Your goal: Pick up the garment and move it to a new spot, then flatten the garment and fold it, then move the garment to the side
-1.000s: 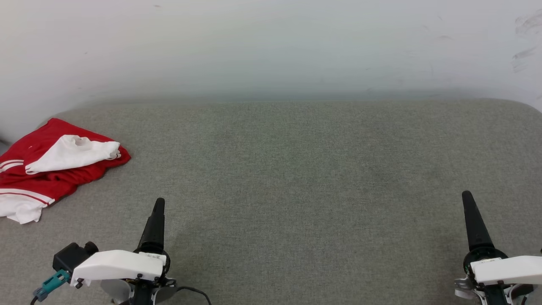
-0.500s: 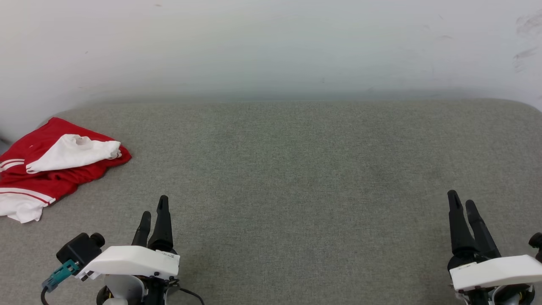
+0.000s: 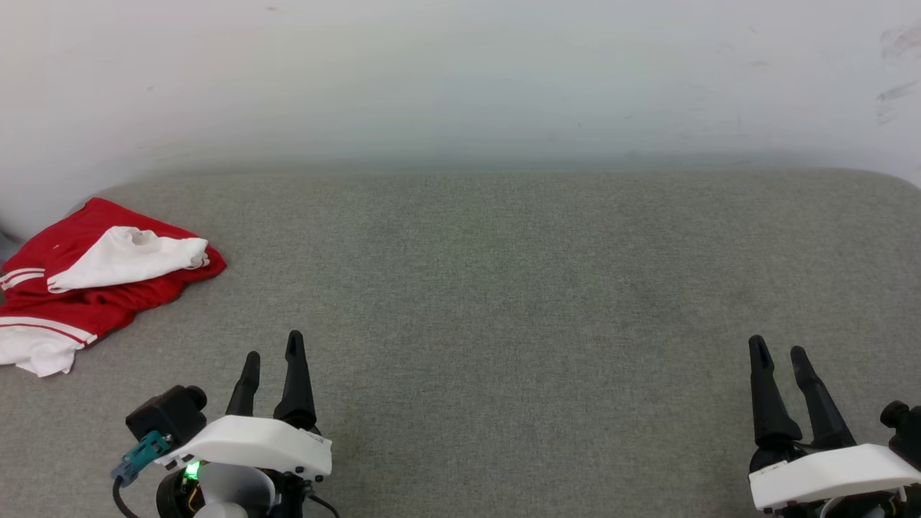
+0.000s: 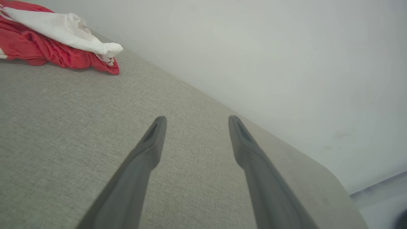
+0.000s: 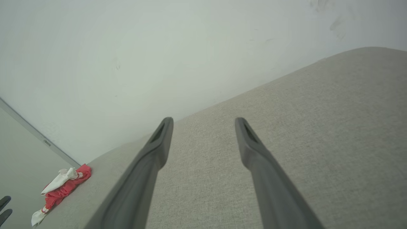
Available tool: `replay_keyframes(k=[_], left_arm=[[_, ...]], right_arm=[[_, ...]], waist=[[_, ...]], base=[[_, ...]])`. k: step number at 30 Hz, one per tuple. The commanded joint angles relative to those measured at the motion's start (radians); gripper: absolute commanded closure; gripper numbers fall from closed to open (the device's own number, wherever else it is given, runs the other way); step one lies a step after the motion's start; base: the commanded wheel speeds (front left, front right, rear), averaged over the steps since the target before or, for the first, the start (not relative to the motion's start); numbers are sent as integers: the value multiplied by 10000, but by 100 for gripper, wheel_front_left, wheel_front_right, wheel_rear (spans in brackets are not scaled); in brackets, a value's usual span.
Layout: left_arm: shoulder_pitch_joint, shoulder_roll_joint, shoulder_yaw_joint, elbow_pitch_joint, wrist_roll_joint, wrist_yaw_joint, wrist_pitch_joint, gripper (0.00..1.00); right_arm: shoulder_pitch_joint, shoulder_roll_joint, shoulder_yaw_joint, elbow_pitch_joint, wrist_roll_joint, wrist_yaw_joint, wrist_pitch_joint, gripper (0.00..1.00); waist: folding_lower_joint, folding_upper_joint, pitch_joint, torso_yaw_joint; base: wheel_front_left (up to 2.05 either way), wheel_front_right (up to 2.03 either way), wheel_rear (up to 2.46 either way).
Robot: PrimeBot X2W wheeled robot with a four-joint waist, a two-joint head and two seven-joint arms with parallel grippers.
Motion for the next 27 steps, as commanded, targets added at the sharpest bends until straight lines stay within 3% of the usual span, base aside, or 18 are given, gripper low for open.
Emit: replay_keyframes(k=[1, 27], left_arm=[[-192, 56, -62, -147, 351, 79, -122, 0], [-155, 143, -713, -282, 2891, 347, -767, 0]], right_arm=[[49, -14, 22, -181, -371, 0, -106, 0], [434, -15, 31, -609, -2705, 0, -755, 0]], waist=[[-1, 0, 1, 6], [-1, 0, -1, 119]], base=[[0, 0, 0], [0, 0, 0]])
